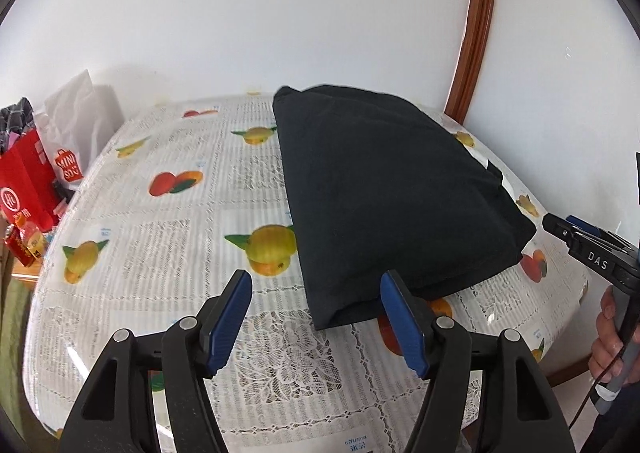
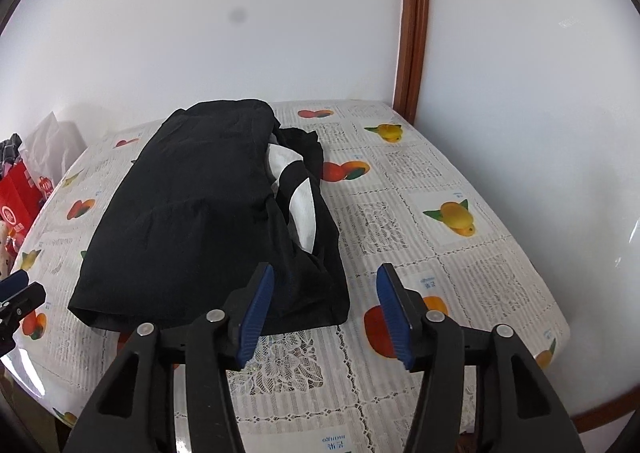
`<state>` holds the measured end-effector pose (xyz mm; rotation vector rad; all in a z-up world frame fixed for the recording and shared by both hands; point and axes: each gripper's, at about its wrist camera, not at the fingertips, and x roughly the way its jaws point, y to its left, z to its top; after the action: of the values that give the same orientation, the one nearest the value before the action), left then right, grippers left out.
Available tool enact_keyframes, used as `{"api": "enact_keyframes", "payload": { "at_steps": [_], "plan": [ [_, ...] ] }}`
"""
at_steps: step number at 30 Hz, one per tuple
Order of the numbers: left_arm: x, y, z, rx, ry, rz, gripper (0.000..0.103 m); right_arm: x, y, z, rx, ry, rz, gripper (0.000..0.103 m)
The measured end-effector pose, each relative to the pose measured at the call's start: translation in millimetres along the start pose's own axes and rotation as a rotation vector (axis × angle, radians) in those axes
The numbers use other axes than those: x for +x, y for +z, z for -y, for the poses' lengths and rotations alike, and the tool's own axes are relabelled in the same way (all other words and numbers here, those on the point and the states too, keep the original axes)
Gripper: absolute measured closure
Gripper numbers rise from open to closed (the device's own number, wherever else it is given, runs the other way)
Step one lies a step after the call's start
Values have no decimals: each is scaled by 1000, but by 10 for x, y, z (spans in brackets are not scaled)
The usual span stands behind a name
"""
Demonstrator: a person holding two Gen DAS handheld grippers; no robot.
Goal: Fold large clothes
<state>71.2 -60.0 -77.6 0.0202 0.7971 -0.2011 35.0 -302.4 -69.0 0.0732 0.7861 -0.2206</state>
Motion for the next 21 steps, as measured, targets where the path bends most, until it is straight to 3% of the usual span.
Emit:
{"api": "enact_keyframes", "payload": {
  "at_steps": [8, 9, 11, 13, 18, 21],
  "plan": [
    [-347, -16, -14, 0, 43, 52, 30, -309, 8, -1, 47, 17, -10, 44],
    [-393, -24, -15, -1, 44, 58, 28, -356, 1, -5, 48, 16, -5, 41],
    [-505, -45, -7, 2, 52, 71, 25, -480, -23, -17, 47, 7, 2, 24],
    [-625, -71, 0, 2, 60, 88, 23, -604, -48, -24, 47, -6, 21, 19],
    [-916, -137, 36, 6, 78, 125, 17, -965, -126, -29, 49, -8, 57, 16],
    [-1042, -169, 47, 6, 78, 135, 16, -1123, -167, -37, 43, -14, 78, 6]
  ]
}}
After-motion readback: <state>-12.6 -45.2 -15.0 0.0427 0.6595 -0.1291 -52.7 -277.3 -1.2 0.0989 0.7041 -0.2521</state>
